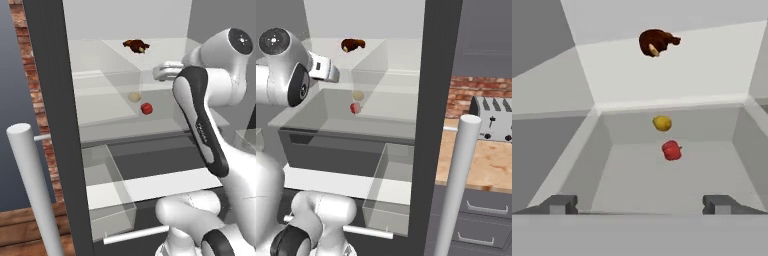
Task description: Transport the steak and bell pepper to the fridge. Place the steak on the rack containing meat and place the bell pepper on the rack containing the vegetable, ensuring meats and vegetables are on different racks.
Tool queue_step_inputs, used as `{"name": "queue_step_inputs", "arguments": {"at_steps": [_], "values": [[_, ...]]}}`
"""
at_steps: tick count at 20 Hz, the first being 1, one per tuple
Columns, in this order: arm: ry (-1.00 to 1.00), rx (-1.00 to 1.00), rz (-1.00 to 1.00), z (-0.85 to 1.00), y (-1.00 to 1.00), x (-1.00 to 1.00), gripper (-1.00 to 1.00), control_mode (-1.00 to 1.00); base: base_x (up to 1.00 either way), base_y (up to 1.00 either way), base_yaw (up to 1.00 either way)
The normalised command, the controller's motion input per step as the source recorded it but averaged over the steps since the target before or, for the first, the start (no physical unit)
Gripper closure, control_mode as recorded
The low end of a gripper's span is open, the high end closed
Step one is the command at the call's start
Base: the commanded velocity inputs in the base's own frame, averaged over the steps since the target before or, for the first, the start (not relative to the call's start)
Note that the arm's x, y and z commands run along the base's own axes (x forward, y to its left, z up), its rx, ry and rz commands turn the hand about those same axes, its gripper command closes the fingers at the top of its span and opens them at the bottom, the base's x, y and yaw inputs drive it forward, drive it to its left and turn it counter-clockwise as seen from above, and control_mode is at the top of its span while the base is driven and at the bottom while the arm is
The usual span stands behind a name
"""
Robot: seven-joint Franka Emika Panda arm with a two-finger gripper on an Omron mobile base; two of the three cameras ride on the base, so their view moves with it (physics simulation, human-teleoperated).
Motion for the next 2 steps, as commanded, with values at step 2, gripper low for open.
{"name": "queue_step_inputs", "arguments": {"at_steps": [2], "values": [[0.21,0.0,0.0,-0.16,-0.23,-1.0,-1.0,-1.0,0.0,0.0,0.0]]}}
